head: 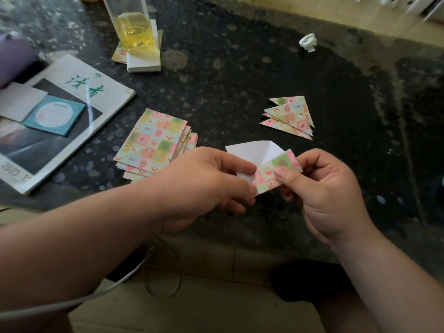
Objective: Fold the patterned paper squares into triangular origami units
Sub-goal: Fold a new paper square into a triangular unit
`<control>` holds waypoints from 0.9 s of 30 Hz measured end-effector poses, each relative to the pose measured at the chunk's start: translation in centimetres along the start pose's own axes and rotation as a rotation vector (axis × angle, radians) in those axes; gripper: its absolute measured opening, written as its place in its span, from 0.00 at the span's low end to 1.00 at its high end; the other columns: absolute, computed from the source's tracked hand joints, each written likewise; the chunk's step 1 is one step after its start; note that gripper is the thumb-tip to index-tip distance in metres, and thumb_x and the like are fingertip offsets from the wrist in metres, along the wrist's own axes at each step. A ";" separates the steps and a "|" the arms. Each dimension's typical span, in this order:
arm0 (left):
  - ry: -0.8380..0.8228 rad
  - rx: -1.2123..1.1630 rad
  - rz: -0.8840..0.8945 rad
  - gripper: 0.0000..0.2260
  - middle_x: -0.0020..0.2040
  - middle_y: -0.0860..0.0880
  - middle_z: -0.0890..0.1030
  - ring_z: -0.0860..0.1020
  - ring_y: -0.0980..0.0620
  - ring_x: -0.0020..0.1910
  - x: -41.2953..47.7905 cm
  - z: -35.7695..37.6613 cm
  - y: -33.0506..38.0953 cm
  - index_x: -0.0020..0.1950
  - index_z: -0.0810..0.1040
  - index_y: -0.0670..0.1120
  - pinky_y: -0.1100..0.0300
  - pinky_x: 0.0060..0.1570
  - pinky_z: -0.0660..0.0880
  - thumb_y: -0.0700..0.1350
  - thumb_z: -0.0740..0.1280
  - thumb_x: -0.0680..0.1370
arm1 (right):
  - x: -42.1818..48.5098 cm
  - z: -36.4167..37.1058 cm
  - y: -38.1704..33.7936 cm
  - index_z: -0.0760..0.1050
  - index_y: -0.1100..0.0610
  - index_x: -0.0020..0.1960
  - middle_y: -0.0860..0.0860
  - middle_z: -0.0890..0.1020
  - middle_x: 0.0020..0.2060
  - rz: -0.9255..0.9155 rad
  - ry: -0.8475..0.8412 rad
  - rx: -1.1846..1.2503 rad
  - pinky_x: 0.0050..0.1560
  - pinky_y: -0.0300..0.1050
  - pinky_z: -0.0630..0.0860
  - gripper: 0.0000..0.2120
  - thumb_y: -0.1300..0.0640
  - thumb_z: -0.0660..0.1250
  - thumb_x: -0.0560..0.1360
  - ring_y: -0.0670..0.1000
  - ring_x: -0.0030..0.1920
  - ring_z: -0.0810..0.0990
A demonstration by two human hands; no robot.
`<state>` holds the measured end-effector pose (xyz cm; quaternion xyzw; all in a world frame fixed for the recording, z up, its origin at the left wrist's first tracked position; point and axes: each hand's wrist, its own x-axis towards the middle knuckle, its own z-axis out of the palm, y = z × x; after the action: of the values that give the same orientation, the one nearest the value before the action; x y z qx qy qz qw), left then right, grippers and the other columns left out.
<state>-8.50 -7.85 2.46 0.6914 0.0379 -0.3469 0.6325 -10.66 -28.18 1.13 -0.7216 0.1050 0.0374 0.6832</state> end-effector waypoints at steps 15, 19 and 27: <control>0.242 0.174 0.116 0.10 0.39 0.51 0.86 0.86 0.51 0.41 0.3 0.6 -0.2 0.45 0.79 0.50 0.44 0.51 0.83 0.38 0.78 0.73 | 0.3 0.9 -0.7 0.72 0.52 0.59 0.55 0.86 0.38 0.217 0.004 0.117 0.21 0.39 0.67 0.27 0.54 0.76 0.63 0.47 0.24 0.73; 0.271 0.097 0.111 0.14 0.41 0.46 0.86 0.85 0.47 0.41 0.4 0.7 -0.6 0.46 0.73 0.47 0.45 0.48 0.82 0.37 0.77 0.73 | 0.0 1.0 -1.0 0.73 0.50 0.58 0.57 0.87 0.40 0.220 0.006 0.066 0.20 0.39 0.65 0.26 0.53 0.77 0.62 0.46 0.23 0.71; 0.116 -0.179 -0.027 0.15 0.48 0.45 0.86 0.81 0.52 0.39 1.0 1.6 -1.5 0.57 0.82 0.44 0.59 0.38 0.75 0.41 0.78 0.71 | -0.6 1.6 -1.3 0.71 0.46 0.57 0.51 0.87 0.38 0.144 -0.027 -0.117 0.21 0.37 0.70 0.26 0.52 0.77 0.63 0.45 0.24 0.76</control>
<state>-9.20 -9.41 0.73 0.6506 0.1149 -0.3100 0.6837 -10.87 -26.52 2.39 -0.7503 0.1451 0.1023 0.6368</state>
